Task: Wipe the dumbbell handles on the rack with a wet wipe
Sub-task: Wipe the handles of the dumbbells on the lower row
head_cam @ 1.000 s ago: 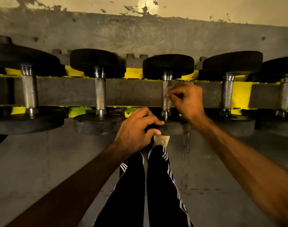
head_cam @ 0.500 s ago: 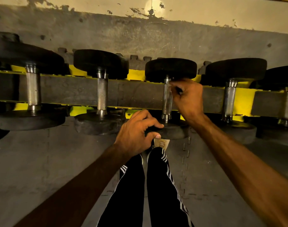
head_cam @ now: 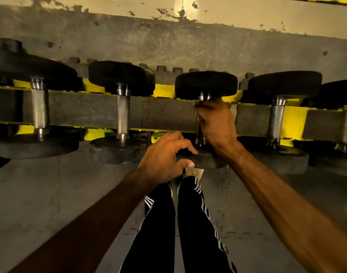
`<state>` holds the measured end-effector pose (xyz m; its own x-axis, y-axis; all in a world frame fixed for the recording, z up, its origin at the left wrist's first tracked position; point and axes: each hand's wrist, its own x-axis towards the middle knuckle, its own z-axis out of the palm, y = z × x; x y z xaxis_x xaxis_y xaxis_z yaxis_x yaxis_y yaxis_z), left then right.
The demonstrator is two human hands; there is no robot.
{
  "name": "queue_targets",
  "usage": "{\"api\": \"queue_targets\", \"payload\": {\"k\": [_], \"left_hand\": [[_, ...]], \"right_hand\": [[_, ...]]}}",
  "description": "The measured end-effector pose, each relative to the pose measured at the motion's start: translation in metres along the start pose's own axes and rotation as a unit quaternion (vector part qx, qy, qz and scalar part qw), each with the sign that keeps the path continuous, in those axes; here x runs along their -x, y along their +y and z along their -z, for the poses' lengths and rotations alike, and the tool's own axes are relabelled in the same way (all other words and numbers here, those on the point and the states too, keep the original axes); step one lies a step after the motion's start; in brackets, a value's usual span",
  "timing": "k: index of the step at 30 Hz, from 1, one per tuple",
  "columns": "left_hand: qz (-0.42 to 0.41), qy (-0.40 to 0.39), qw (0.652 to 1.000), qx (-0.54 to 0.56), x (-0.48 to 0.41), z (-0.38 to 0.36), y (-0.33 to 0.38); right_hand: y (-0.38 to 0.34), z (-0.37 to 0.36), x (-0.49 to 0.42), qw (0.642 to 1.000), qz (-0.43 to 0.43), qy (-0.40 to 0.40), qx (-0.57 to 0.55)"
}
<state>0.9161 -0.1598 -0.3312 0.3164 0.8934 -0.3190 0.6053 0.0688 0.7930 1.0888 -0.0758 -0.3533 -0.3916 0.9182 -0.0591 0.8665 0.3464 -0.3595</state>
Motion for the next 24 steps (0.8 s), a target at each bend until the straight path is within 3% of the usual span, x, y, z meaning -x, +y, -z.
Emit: {"api": "queue_targets", "payload": {"k": [2, 4, 8, 11, 13, 16, 21, 22, 24], "left_hand": [[0.000, -0.009, 1.000, 0.000, -0.002, 0.001, 0.000], [-0.001, -0.011, 1.000, 0.000, -0.002, 0.002, 0.000], [0.006, -0.004, 1.000, 0.003, 0.001, 0.000, 0.000], [0.007, 0.005, 1.000, 0.006, 0.001, -0.002, 0.000], [0.001, 0.010, 1.000, 0.006, 0.002, -0.002, -0.001], [-0.006, 0.014, 1.000, 0.002, 0.002, -0.003, -0.002], [-0.009, 0.016, 1.000, 0.000, 0.001, -0.004, -0.002], [-0.009, 0.016, 1.000, 0.000, 0.001, -0.004, -0.002], [-0.011, 0.017, 1.000, -0.001, 0.001, -0.003, -0.002]], "right_hand": [[0.003, -0.001, 0.011, 0.998, 0.056, -0.029, 0.014], [0.010, -0.001, 0.007, 0.998, 0.058, -0.009, 0.009], [0.012, -0.006, -0.007, 0.989, -0.043, 0.103, -0.098], [0.008, -0.011, 0.008, 0.947, -0.189, 0.160, -0.204], [0.016, -0.018, 0.008, 0.879, -0.337, 0.143, -0.305], [0.026, -0.029, -0.015, 0.698, -0.518, 0.070, -0.489], [0.024, -0.026, -0.031, 0.438, -0.581, 0.026, -0.685], [0.024, -0.025, -0.027, 0.413, -0.572, 0.037, -0.707], [0.025, -0.025, -0.020, 0.423, -0.543, 0.064, -0.723]]}}
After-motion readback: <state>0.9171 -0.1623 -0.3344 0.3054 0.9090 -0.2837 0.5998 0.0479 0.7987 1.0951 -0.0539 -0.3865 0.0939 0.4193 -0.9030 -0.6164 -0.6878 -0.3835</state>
